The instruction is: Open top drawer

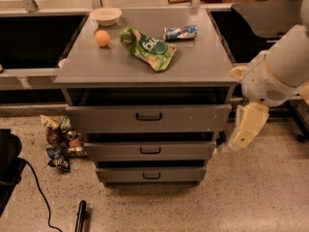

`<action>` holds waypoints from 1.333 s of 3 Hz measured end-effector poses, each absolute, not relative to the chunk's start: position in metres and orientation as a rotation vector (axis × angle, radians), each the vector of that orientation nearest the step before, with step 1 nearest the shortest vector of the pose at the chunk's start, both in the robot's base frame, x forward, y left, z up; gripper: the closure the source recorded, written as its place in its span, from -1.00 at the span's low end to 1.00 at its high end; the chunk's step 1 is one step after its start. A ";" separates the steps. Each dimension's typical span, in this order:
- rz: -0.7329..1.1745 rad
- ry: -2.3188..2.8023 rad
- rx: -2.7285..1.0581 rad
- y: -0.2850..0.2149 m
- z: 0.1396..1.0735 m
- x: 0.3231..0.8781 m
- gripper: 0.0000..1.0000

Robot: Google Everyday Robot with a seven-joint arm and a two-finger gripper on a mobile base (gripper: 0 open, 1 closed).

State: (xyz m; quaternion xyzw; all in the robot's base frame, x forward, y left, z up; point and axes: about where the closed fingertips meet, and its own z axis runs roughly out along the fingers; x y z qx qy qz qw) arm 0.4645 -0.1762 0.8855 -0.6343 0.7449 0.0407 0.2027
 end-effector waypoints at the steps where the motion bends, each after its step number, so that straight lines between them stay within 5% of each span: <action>1: 0.264 2.014 -1.756 -0.155 0.846 0.471 -1.00; 4: 0.207 1.990 -1.847 -0.165 0.764 0.511 -1.00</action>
Offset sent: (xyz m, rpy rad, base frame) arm 0.0052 0.0173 -0.0337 0.0919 0.0249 0.0356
